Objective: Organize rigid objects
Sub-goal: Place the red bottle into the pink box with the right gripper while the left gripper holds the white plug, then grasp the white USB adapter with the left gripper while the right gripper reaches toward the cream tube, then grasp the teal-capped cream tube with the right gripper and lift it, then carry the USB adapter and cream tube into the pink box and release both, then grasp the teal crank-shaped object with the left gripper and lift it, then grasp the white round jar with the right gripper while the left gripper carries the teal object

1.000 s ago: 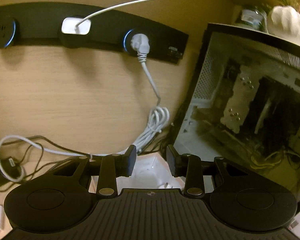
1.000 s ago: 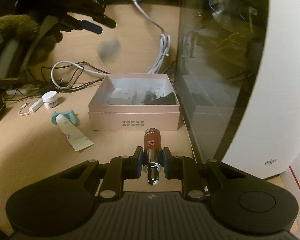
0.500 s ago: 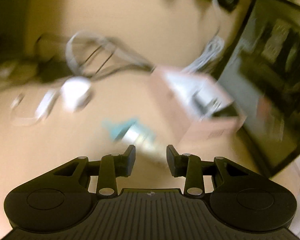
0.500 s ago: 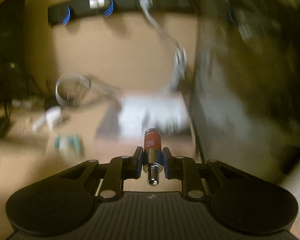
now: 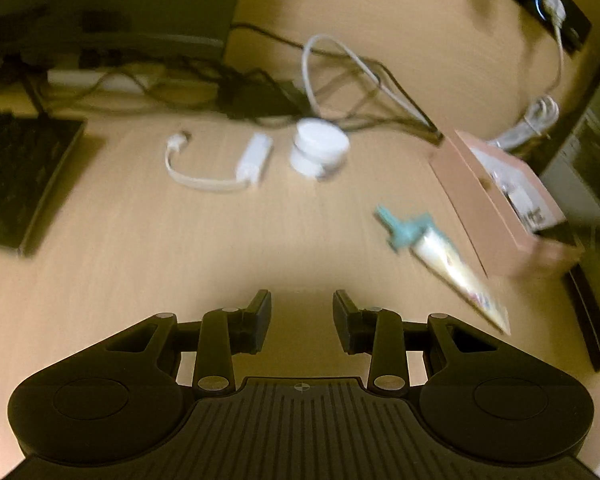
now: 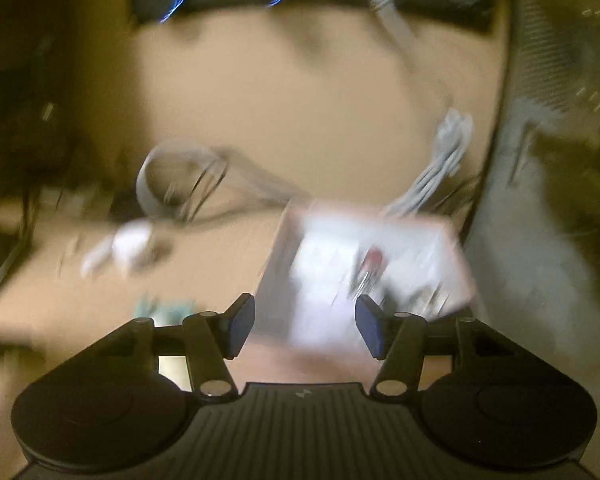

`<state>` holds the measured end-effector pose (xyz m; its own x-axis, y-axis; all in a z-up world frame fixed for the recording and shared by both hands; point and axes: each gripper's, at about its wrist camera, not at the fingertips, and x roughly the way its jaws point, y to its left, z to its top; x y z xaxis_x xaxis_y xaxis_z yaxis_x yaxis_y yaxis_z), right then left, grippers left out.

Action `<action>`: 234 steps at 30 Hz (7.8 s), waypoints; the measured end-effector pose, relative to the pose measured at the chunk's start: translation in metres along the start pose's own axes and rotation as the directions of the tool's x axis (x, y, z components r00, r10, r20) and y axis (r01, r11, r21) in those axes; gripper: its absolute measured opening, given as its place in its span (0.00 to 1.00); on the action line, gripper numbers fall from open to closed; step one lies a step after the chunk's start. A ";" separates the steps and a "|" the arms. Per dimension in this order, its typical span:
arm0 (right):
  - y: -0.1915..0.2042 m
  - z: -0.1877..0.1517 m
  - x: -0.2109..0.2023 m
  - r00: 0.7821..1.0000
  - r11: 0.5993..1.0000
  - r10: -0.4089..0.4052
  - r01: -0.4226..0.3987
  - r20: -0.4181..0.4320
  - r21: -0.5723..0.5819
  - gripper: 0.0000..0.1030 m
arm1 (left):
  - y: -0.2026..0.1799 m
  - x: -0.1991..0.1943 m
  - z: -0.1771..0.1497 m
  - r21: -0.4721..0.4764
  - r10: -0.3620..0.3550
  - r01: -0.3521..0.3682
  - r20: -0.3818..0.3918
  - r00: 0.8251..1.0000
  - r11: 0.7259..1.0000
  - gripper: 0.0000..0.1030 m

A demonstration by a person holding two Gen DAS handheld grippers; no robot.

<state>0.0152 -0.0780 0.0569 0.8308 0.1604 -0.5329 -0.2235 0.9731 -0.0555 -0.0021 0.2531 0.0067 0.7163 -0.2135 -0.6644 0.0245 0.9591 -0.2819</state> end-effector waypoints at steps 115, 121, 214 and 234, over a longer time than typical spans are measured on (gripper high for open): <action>-0.005 -0.067 -0.094 0.998 0.999 -0.010 0.012 -0.062 0.037 0.28 | -0.110 -0.014 -0.045 0.269 -0.233 0.242 -0.066 0.970 0.932 0.24; -0.029 -0.076 -0.116 0.998 0.992 -0.058 0.059 -0.008 0.112 0.28 | -0.195 -0.036 0.037 0.390 -0.394 0.343 0.055 0.918 0.855 0.24; 0.003 -0.078 -0.051 0.989 0.997 -0.067 0.070 -0.134 0.015 0.62 | -0.101 0.103 0.034 0.498 -0.036 0.108 -0.151 0.988 0.860 0.14; 0.136 0.046 0.102 0.986 0.950 0.169 -0.164 -0.007 -0.267 0.62 | 0.007 0.002 -0.028 0.043 0.096 -0.093 -0.075 0.993 0.995 0.14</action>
<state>0.0932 0.0784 0.0335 0.7777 0.3211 -0.5405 -0.4847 0.8537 -0.1902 -0.0207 0.2542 -0.0160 0.6607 -0.1340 -0.7386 -0.0122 0.9819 -0.1890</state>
